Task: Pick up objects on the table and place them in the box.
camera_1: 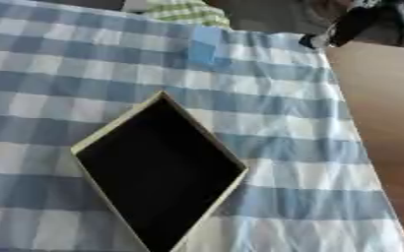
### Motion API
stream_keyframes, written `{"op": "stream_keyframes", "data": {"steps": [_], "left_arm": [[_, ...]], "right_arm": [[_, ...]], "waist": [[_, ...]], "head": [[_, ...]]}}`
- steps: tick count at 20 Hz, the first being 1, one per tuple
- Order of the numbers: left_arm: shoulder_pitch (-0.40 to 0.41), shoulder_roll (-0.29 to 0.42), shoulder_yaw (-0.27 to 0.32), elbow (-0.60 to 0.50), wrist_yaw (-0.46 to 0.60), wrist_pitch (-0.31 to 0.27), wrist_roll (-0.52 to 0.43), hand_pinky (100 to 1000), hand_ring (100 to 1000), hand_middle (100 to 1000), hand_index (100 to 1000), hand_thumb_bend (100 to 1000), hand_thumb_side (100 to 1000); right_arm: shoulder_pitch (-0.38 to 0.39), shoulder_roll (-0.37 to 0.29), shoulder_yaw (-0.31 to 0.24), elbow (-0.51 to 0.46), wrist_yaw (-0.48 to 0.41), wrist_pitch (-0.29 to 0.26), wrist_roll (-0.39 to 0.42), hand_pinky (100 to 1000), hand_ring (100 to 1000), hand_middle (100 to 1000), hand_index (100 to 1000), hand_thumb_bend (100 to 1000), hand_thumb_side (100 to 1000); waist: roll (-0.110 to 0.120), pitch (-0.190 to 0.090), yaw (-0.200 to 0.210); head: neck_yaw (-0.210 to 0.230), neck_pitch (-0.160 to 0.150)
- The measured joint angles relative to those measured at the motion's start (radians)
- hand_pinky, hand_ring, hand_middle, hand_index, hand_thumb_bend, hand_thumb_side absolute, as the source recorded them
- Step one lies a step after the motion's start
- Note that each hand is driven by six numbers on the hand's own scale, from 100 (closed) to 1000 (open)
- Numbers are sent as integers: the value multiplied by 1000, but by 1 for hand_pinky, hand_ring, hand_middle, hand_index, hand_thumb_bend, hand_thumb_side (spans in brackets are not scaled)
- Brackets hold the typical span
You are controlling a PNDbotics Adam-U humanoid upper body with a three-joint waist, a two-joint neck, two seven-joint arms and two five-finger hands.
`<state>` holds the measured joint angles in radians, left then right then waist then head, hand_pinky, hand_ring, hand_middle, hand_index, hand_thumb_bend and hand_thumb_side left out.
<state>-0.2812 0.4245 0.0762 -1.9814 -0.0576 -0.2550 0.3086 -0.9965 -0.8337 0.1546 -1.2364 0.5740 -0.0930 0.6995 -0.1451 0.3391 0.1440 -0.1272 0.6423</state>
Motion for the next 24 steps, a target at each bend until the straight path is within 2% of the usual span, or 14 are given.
{"op": "stream_keyframes", "data": {"steps": [8, 14, 24], "left_arm": [[-4, 0, -6, 0, 4, 1, -8, 604, 697, 689, 754, 375, 563], [-7, 0, -11, 0, 4, 1, -13, 603, 695, 688, 754, 370, 564], [-20, 0, -18, 0, 6, 0, -25, 602, 693, 688, 754, 367, 564]], "right_arm": [[-49, 59, 6, 60, 46, 22, -7, 928, 962, 914, 1000, 330, 310], [-74, 98, 6, 93, 67, 31, -32, 934, 968, 913, 1000, 328, 323], [-95, 140, -4, 149, 84, 58, -92, 934, 975, 913, 1000, 284, 381]], "waist": [[-14, 2, 29], [-20, 13, 56], [-39, 23, 112]], "head": [[-18, 4], [-32, 3], [-71, -21]]}}
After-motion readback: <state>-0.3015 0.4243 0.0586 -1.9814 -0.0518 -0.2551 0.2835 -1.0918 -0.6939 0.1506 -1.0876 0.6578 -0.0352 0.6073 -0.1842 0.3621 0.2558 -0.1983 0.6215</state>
